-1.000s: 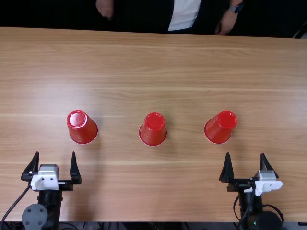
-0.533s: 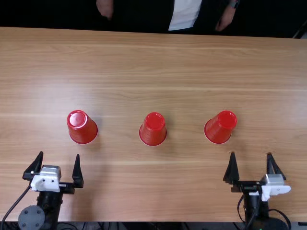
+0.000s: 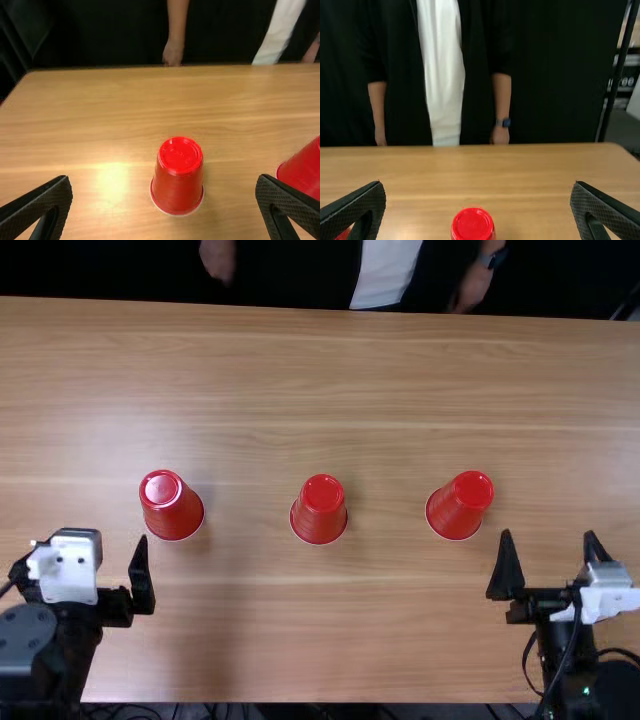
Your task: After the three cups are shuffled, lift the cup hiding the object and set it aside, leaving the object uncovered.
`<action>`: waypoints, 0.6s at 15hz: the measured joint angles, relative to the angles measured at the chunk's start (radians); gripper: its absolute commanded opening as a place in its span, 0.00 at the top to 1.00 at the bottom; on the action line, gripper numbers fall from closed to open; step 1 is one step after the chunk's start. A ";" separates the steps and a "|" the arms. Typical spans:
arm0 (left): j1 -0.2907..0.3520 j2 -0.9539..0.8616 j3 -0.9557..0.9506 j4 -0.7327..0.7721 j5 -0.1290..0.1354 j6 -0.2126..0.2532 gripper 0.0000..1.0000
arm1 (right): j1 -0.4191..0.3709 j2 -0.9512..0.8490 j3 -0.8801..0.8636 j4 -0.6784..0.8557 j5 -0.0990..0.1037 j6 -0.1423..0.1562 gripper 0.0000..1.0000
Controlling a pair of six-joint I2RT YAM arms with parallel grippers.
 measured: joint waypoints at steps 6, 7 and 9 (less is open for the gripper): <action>0.001 0.300 0.437 -0.414 -0.051 -0.001 0.00 | 0.000 0.365 0.441 -0.451 -0.001 -0.042 0.00; 0.001 0.355 0.497 -0.472 -0.053 -0.001 0.00 | 0.000 0.429 0.500 -0.531 -0.001 -0.043 0.00; 0.001 0.450 0.589 -0.547 -0.053 -0.001 0.00 | 0.000 0.522 0.566 -0.621 0.000 -0.045 0.00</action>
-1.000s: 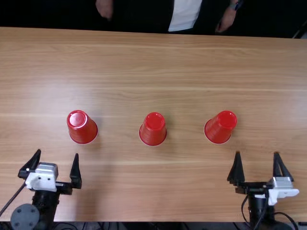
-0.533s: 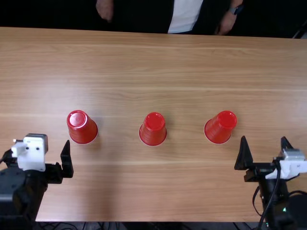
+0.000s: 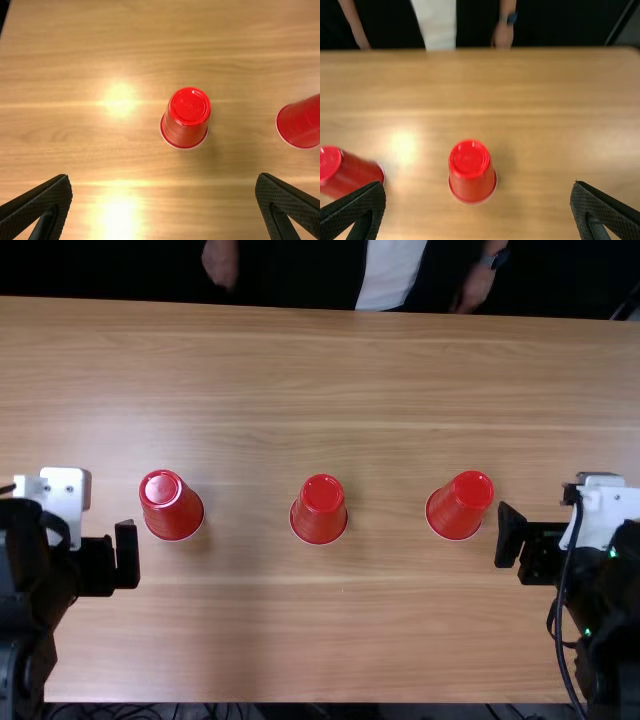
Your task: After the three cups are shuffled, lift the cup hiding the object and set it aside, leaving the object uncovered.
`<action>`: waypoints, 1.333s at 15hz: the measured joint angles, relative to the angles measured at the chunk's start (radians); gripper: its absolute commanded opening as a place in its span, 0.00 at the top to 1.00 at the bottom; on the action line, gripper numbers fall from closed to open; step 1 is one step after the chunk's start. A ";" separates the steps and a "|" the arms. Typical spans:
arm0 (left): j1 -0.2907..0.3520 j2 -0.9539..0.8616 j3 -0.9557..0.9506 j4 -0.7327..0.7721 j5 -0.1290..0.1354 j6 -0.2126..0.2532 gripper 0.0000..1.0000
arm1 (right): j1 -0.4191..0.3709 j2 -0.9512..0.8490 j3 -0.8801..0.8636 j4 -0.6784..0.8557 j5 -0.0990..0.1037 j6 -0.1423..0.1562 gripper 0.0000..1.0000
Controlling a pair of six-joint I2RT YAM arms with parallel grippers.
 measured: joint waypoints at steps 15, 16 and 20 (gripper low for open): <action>-0.024 0.390 0.151 -0.024 -0.003 -0.075 0.00 | 0.002 0.250 0.183 -0.277 0.000 0.000 0.00; -0.044 0.423 0.151 -0.006 -0.003 -0.078 0.00 | 0.009 0.250 0.183 -0.276 0.001 0.002 0.00; -0.108 0.550 0.151 0.056 -0.003 -0.079 0.00 | 0.029 0.250 0.183 -0.272 -0.001 0.003 0.00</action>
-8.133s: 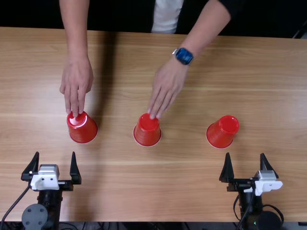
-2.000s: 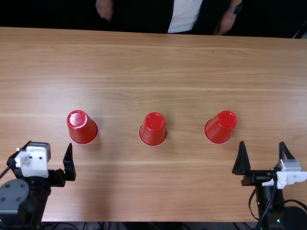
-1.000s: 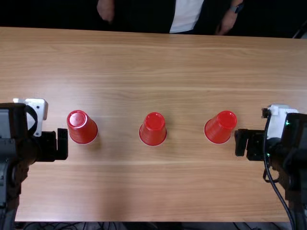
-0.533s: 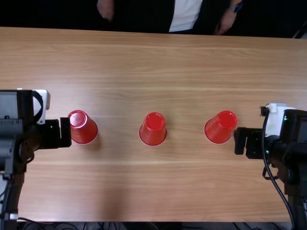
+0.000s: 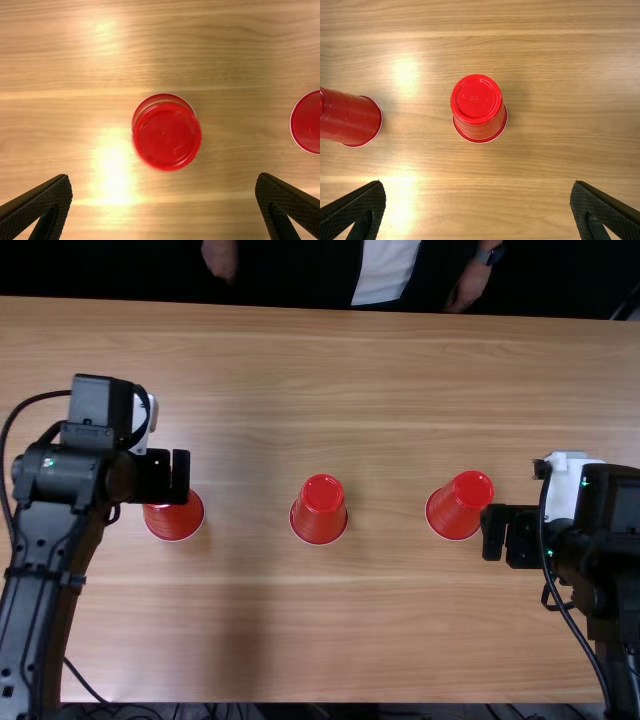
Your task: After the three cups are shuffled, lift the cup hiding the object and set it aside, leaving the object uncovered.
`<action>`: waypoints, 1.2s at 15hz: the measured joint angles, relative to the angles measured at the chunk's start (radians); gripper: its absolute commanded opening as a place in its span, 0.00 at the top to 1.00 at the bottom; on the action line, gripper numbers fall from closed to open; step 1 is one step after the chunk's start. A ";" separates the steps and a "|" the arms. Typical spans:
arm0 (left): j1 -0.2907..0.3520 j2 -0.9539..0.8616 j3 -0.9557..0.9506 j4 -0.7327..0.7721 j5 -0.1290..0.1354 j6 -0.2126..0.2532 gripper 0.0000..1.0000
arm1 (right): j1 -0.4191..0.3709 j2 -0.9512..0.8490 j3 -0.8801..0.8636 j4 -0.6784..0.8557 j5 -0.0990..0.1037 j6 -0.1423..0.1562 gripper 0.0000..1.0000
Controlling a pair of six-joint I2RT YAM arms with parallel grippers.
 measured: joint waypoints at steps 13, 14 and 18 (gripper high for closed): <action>-0.005 0.252 0.000 0.002 0.000 -0.099 0.00 | 0.000 0.000 0.000 0.000 0.000 0.006 0.00; -0.006 0.264 0.000 -0.005 0.000 -0.104 0.00 | 0.000 0.000 0.000 0.000 0.001 0.006 0.00; -0.006 0.292 0.000 -0.010 0.000 -0.106 0.21 | 0.000 0.000 0.000 0.000 0.000 0.006 0.00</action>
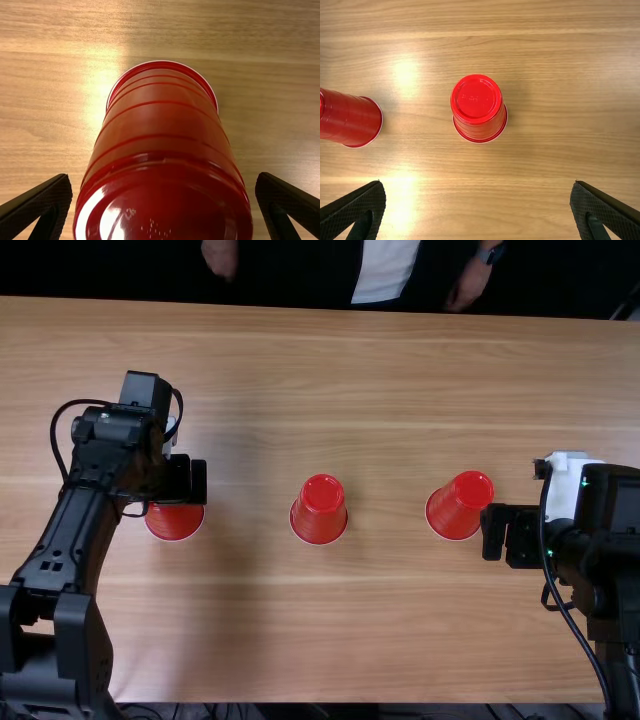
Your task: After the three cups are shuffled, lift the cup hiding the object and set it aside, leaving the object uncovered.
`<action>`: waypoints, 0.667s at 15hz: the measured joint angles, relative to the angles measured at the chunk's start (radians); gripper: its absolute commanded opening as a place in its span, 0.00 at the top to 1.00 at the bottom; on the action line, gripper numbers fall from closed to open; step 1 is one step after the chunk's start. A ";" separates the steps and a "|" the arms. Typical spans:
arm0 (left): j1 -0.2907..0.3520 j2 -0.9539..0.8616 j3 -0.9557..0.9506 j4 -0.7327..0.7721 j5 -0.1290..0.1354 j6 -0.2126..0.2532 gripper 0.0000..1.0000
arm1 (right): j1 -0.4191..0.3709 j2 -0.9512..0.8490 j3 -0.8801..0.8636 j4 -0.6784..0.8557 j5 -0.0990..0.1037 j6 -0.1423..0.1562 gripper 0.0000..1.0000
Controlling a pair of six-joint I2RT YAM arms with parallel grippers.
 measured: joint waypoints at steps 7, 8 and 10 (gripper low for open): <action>0.000 0.006 0.000 -0.001 0.000 0.000 0.84 | 0.000 0.000 0.000 0.000 0.000 0.000 0.00; 0.000 0.005 0.000 -0.002 0.000 0.000 0.87 | 0.000 0.000 0.000 0.000 0.000 0.000 0.00; 0.000 0.006 0.006 -0.014 0.000 0.000 0.89 | 0.000 0.000 0.000 0.000 0.000 0.001 0.00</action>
